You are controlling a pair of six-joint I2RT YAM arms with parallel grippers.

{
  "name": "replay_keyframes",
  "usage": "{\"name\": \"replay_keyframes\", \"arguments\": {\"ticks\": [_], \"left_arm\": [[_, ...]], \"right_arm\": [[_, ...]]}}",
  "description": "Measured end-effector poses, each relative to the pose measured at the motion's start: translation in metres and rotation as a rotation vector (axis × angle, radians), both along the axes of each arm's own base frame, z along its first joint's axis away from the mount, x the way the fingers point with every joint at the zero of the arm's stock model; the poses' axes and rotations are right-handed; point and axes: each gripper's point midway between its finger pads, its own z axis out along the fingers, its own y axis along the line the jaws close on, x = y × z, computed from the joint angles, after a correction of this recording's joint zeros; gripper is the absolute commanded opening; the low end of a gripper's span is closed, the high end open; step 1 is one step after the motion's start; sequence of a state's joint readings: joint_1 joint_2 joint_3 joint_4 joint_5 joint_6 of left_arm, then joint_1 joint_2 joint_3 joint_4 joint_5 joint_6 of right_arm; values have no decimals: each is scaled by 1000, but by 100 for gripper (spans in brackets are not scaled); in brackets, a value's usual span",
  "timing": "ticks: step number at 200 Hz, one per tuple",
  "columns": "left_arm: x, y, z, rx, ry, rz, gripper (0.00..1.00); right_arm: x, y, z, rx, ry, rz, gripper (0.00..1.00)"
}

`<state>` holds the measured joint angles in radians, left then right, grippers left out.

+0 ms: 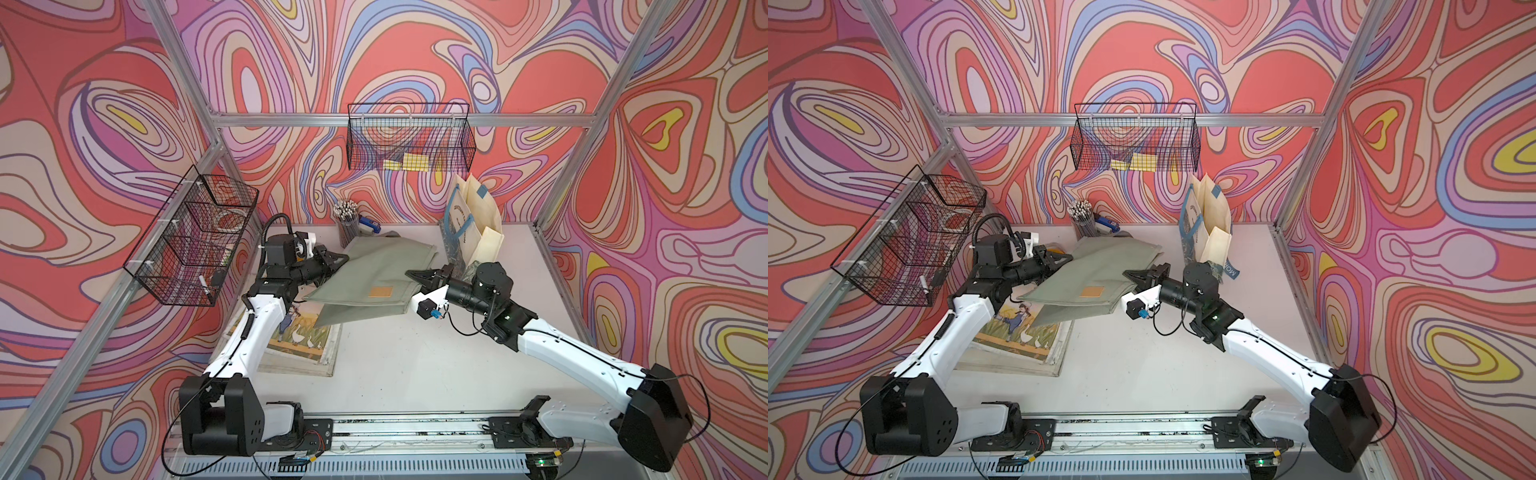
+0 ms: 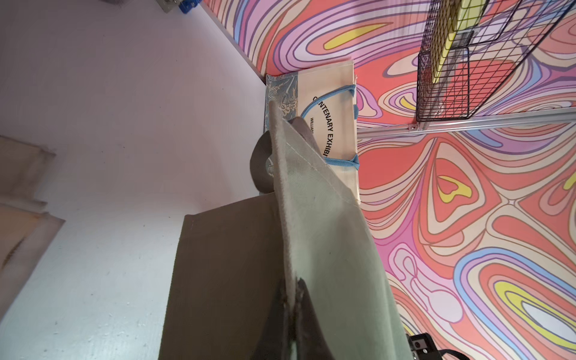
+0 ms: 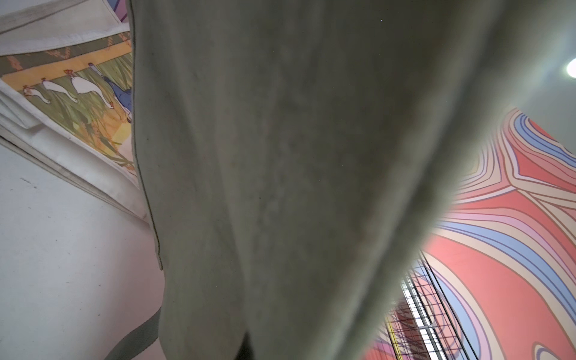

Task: Put away the canvas bag
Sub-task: Place the canvas bag at the center of the board.

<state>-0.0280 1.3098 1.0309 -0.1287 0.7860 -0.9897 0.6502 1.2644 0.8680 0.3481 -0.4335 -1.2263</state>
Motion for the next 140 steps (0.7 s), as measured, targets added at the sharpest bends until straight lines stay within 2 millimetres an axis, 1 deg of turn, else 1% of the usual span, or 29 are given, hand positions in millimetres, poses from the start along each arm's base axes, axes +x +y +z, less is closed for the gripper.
{"name": "replay_keyframes", "arguments": {"ticks": [19,35,47,66,71,85,99,105,118,134,140], "left_arm": [[1,3,-8,36,-12,3,0],[-1,3,-22,55,-12,0,0],[-6,2,-40,59,7,-6,0],[-18,0,-71,59,65,-14,0],[-21,-1,-78,59,80,-17,0],[-29,-7,-89,62,98,-33,0],[-35,-16,-93,69,94,-60,0],[-37,-20,-93,71,87,-71,0],[-42,-30,-93,74,68,-94,0],[-49,-34,-100,73,62,-103,0],[-52,-35,-104,72,71,-103,0]], "right_arm": [[2,3,-11,-2,54,7,13],[0,0,-24,0,102,-3,16],[-5,-4,-42,-7,155,-13,18],[-17,-15,-79,-34,260,-37,24],[-20,-17,-87,-42,279,-41,25],[-28,-26,-103,-56,336,-57,29],[-35,-32,-109,-57,370,-67,34],[-37,-34,-110,-56,379,-72,40],[-41,-38,-110,-47,398,-79,47],[-45,-43,-108,-29,429,-97,57],[-46,-46,-107,-18,444,-106,59]]}}
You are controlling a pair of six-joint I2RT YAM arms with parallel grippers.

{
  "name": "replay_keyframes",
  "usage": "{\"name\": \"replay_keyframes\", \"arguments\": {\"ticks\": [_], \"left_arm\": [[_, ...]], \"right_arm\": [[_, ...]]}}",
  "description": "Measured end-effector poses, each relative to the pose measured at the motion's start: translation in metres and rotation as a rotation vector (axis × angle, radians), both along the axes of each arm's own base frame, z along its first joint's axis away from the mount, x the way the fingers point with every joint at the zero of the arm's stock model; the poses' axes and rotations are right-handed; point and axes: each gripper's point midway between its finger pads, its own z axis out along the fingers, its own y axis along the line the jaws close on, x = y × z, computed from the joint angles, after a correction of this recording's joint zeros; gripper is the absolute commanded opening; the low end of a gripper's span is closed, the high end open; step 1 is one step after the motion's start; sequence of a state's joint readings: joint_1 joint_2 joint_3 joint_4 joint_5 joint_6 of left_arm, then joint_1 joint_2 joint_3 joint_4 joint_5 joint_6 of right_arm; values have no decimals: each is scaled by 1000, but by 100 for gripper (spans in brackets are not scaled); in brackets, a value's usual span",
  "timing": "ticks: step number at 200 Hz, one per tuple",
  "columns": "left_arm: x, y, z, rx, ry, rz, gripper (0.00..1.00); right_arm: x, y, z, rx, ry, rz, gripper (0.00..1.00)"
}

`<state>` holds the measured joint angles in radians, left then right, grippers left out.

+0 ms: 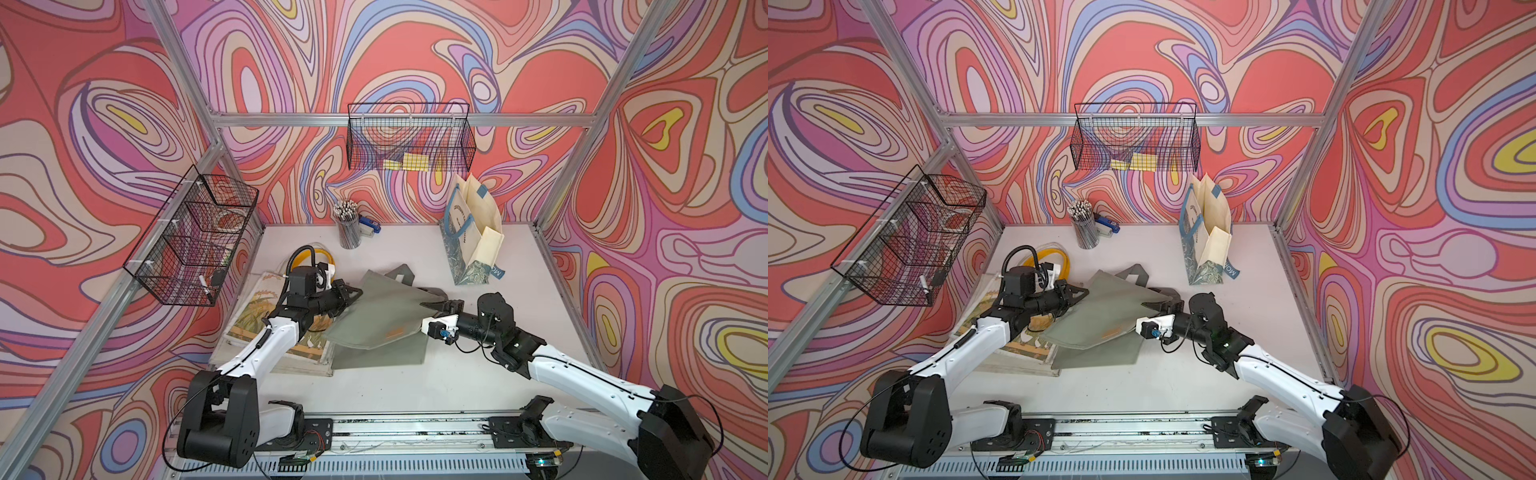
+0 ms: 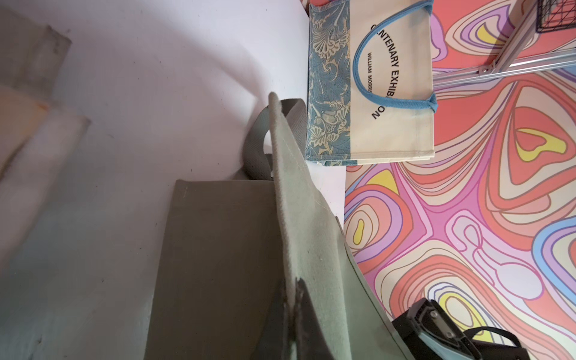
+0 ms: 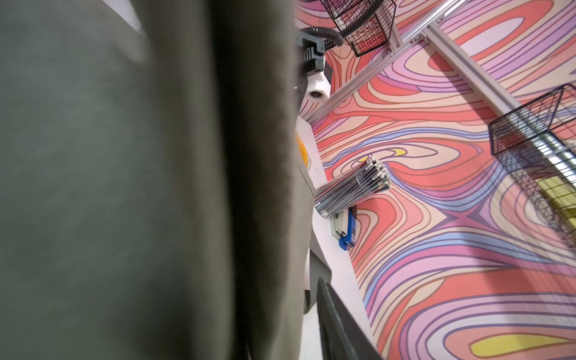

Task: Put away the canvas bag
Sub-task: Place the canvas bag at the center of the board.

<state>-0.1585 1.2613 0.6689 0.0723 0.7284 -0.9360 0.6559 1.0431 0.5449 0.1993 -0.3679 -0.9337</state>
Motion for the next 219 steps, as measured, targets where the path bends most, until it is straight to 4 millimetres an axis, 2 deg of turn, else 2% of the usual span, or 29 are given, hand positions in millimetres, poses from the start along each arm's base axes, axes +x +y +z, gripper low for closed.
{"name": "replay_keyframes", "arguments": {"ticks": [24,80,129,169,191,219], "left_arm": [[-9,1,-12,2,32,14,0],[-7,0,-16,10,36,38,0],[-4,-4,-15,13,25,53,0],[-5,-8,-19,24,30,49,0],[-7,-9,-21,35,37,43,0],[-15,-3,-34,133,65,28,0]], "right_arm": [[-4,-11,6,46,60,-62,60],[-7,-40,25,272,316,-281,61],[11,-71,-6,295,579,-610,62],[21,-97,-16,431,737,-877,62],[27,-94,-26,477,851,-962,62],[37,-76,-49,470,1025,-1045,59]]}}
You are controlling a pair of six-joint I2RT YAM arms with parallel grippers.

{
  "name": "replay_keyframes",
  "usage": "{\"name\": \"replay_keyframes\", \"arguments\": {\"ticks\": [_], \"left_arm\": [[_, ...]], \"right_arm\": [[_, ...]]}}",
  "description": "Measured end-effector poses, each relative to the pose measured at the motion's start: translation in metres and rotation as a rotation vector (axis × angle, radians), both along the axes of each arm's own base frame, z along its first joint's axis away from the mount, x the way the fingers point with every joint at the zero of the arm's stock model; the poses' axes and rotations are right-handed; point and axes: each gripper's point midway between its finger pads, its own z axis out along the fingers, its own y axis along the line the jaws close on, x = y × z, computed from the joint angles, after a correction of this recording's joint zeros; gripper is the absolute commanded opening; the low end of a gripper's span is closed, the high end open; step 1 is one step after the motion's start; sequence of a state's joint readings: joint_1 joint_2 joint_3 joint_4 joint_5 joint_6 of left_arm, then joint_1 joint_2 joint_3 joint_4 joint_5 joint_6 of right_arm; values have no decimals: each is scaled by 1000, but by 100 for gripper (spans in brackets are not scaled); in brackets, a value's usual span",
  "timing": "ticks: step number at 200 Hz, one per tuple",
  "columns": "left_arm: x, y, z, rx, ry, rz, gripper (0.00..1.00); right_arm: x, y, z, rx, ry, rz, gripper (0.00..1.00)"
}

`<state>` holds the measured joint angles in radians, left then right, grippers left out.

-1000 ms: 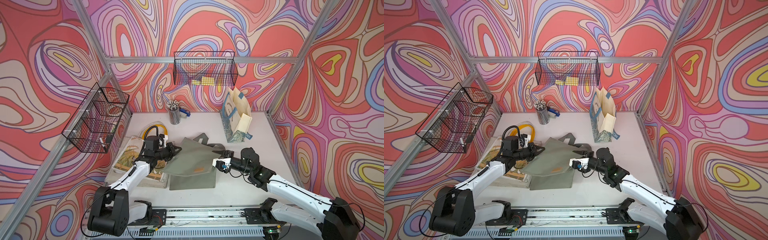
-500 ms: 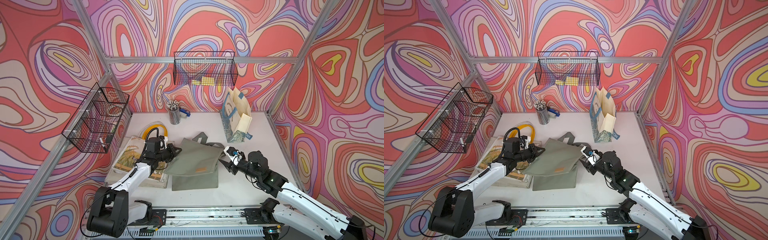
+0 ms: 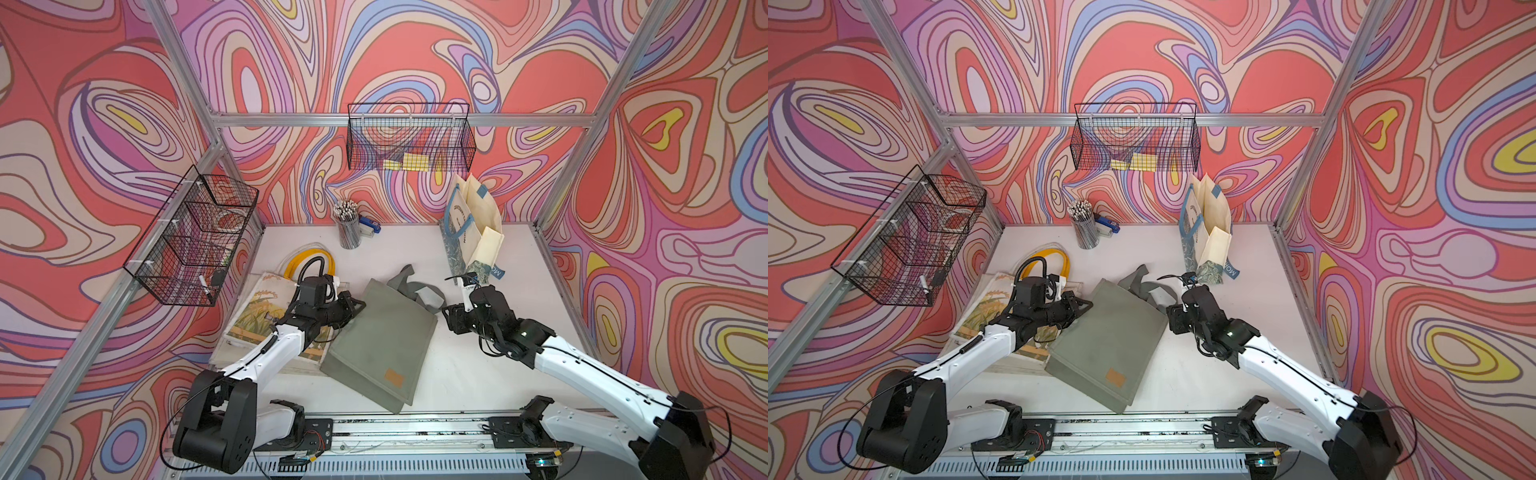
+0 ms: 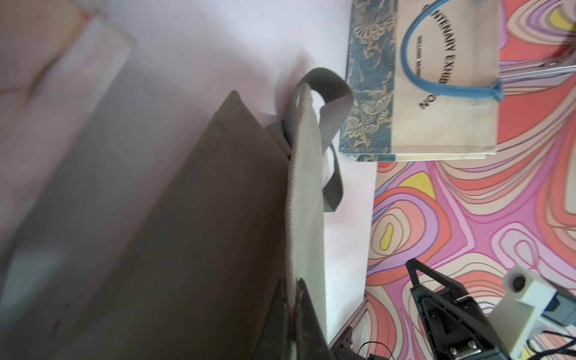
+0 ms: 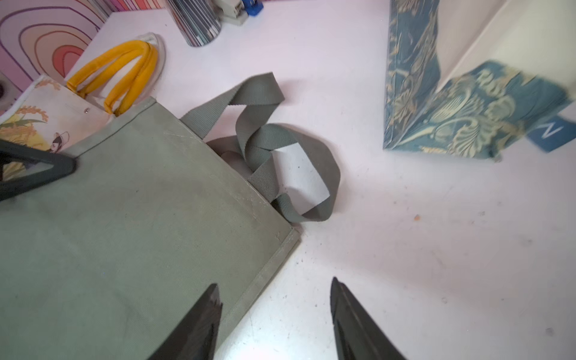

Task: Put away the canvas bag
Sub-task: Place the canvas bag at the center of the board.

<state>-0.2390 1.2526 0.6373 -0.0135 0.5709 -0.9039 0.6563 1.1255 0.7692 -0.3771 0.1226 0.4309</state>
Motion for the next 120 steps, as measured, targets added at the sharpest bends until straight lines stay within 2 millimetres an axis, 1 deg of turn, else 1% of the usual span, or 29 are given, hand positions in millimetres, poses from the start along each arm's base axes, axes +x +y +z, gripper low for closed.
{"name": "replay_keyframes", "arguments": {"ticks": [19,27,39,56,76,93,105,120], "left_arm": [[-2,6,1,83,5,-25,4],[-2,8,3,119,0,-39,7],[-2,10,8,164,-9,-59,18],[-4,12,14,218,-21,-98,36],[-12,13,14,282,-16,-144,49],[-19,17,8,339,3,-170,55],[-25,23,4,387,14,-179,57],[-29,32,5,449,12,-183,59]], "right_arm": [[2,14,-22,15,117,2,60],[1,19,-32,14,161,6,59],[-2,24,-46,10,218,17,58],[-4,28,-62,-13,280,31,56],[0,33,-72,-43,309,49,55],[4,36,-76,-64,314,66,55],[6,38,-79,-79,316,80,55],[8,40,-84,-94,322,100,56]]}}
